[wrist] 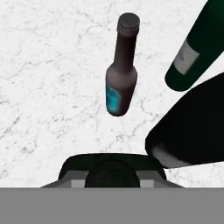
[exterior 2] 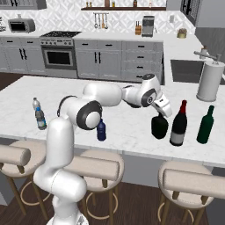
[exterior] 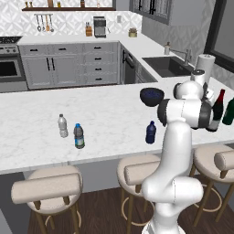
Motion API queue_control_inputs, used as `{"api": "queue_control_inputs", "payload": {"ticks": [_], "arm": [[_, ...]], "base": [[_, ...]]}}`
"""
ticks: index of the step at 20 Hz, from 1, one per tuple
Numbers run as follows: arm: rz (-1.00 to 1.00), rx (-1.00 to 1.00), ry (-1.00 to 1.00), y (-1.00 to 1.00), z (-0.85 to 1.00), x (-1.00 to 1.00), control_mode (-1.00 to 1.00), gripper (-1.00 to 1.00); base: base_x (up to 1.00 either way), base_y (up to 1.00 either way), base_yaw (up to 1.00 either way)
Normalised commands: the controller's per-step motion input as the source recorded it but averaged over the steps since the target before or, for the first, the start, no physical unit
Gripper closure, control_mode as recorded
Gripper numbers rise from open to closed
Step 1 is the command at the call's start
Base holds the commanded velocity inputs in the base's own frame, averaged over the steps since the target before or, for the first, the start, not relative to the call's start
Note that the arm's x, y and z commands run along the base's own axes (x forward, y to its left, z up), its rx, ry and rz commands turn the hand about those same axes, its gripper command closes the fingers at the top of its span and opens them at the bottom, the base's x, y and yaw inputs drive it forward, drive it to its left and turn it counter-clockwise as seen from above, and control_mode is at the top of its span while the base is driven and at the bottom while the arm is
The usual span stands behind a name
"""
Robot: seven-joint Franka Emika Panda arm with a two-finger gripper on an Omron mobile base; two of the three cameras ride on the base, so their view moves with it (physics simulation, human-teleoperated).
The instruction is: Move the plastic bottles in the middle to the plastics group, and the glass bottles in the middle to the glass group.
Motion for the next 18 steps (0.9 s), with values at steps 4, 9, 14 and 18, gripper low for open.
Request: {"api": "queue_control_inputs", "payload": {"ticks": [4,9,14,18], "arm": [[0.0,0.0,0.0,-0.02,-0.13,0.03,-1.0,1.0],[0.0,0.0,0.0,-0.11,-0.1,0.01,-1.0,-1.0],[0.0,0.0,0.0,0.0,0.0,0.0,-1.0,-1.0],[0.0,0.0,0.0,0.0,0.0,-0.04,-1.0,-1.0]], "base": [[0.0,0.0,0.0],[0.0,0.0,0.0],[0.0,0.0,0.0],[0.0,0.0,0.0]]}}
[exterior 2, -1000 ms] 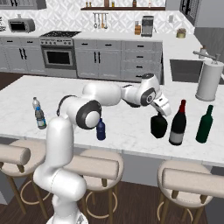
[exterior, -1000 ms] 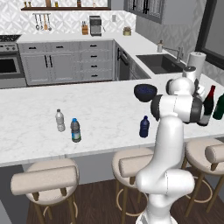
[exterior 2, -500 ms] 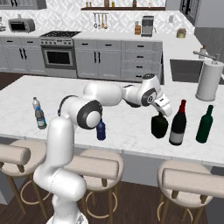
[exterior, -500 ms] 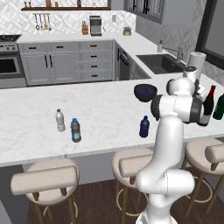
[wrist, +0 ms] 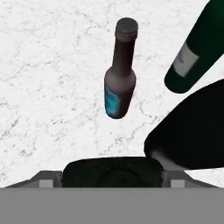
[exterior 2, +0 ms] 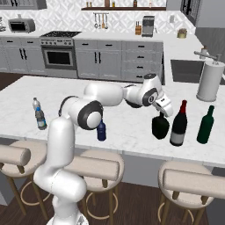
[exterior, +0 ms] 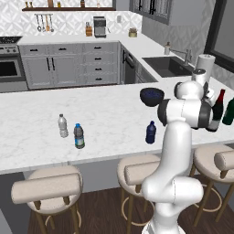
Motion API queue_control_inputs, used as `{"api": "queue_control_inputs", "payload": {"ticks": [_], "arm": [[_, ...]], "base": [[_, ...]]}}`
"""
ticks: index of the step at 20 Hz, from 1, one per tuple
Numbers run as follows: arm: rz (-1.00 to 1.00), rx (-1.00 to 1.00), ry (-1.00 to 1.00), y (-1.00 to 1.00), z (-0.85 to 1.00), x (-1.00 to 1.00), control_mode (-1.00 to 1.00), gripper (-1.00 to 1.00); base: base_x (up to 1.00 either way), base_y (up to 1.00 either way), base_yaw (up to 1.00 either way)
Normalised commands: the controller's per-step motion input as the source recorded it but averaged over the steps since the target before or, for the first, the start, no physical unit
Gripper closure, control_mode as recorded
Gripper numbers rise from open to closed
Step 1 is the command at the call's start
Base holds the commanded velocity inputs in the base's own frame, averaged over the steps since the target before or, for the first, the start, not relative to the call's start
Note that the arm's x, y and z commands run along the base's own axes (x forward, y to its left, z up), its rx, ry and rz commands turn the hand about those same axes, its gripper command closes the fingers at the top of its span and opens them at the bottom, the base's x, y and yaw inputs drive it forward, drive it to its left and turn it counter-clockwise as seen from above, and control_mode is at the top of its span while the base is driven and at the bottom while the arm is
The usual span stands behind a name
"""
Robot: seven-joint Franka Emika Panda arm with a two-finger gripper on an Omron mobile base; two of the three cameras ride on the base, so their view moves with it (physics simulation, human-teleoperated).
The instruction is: Move the plastic bottles in the middle to the plastics group, and the glass bottles in the middle to the glass group.
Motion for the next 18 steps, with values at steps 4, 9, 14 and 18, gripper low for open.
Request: {"api": "queue_control_inputs", "payload": {"ticks": [4,9,14,18], "arm": [[0.0,0.0,-0.01,0.07,0.26,-0.15,-1.0,-1.0],[0.05,-0.01,-0.03,0.64,0.52,-0.66,-1.0,-1.0],[0.1,-0.04,0.0,0.96,0.39,-0.7,-1.0,-1.0],[0.15,-0.03,0.0,1.0,0.26,-0.66,-1.0,-1.0]], "base": [[0.0,0.0,0.0],[0.0,0.0,0.0],[0.0,0.0,0.0],[0.0,0.0,0.0]]}}
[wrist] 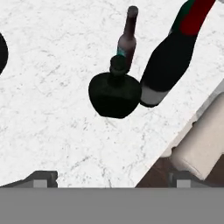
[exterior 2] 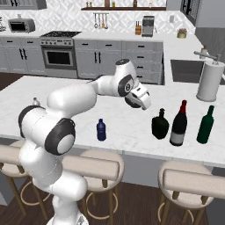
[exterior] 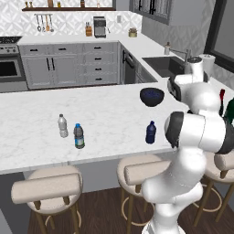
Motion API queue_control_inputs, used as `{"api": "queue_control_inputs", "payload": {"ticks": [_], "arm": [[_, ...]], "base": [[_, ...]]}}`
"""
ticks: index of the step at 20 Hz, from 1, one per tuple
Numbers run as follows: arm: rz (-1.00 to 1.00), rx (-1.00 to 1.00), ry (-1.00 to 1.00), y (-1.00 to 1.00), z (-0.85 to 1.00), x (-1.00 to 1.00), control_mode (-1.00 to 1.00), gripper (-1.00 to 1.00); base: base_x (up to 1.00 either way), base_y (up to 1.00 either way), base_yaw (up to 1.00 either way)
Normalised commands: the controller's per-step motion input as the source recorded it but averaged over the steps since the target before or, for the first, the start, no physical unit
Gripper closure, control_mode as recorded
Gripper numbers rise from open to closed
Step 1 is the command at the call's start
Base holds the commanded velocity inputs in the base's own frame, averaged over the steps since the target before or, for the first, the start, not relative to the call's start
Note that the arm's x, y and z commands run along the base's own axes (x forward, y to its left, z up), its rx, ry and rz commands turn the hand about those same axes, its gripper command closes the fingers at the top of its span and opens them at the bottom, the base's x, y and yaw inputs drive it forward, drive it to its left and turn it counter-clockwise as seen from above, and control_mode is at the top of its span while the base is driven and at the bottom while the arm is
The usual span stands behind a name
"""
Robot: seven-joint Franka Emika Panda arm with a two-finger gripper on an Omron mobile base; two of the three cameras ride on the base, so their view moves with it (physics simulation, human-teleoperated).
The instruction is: Move the plastic bottles in the middle to the plastics group, and the glass bottles in the middle to the glass group.
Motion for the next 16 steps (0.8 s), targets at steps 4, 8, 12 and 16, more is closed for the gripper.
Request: {"api": "queue_control_inputs", "payload": {"ticks": [4,8,12,16], "arm": [[0.19,-0.02,0.01,1.0,0.09,-0.46,-1.0,-1.0],[0.21,0.0,0.07,1.0,0.0,-0.3,-1.0,-1.0],[0.23,0.01,0.05,0.86,0.0,-0.18,-1.0,-1.0],[0.23,0.08,0.02,0.7,0.0,-0.04,-1.0,-1.0]], "base": [[0.0,0.0,0.0],[0.0,0.0,0.0],[0.0,0.0,0.0],[0.0,0.0,0.0]]}}
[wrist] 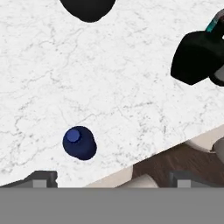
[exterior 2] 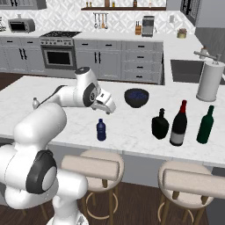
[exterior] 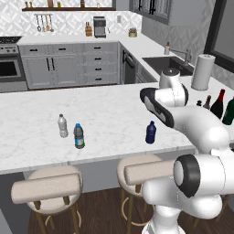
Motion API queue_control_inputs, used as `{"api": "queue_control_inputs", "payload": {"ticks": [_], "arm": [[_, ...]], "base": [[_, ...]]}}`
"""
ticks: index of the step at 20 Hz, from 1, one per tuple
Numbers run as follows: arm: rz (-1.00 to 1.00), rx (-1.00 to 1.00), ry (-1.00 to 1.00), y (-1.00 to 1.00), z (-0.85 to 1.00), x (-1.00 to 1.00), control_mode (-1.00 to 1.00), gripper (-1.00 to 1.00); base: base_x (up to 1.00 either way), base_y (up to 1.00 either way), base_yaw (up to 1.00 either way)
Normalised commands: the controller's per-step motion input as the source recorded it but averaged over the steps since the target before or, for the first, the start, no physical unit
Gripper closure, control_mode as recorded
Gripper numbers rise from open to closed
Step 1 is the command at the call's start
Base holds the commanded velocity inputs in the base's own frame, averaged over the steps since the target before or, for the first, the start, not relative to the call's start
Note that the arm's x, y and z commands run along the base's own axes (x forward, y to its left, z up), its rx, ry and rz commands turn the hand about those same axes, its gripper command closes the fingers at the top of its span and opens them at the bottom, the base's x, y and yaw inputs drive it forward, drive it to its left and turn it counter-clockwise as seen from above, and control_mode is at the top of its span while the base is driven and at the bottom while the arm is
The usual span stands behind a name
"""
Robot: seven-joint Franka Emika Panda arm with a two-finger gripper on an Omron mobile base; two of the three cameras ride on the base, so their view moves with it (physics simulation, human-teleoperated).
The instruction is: Move the plastic bottles in the middle to the plastics group, and the glass bottles in the middle to the glass group.
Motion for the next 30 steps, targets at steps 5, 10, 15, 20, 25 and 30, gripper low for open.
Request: {"api": "queue_control_inputs", "payload": {"ticks": [5,10,15,20,25,30], "arm": [[0.18,0.16,0.01,0.4,-0.04,0.0,-1.0,-1.0],[0.0,0.0,0.0,0.03,-0.16,0.32,-1.0,-1.0],[0.0,0.0,0.1,0.0,-0.35,0.39,-1.0,-1.0],[0.0,0.0,0.09,0.0,-0.47,0.17,-1.0,-1.0],[0.0,0.0,0.09,0.0,-0.41,0.13,-1.0,-1.0],[0.0,0.0,0.1,0.0,-0.28,0.24,-1.0,-1.0]], "base": [[0.0,0.0,0.0],[0.0,0.0,0.0],[0.0,0.0,0.0],[0.0,0.0,0.0],[0.0,0.0,0.0],[0.0,0.0,0.0]]}}
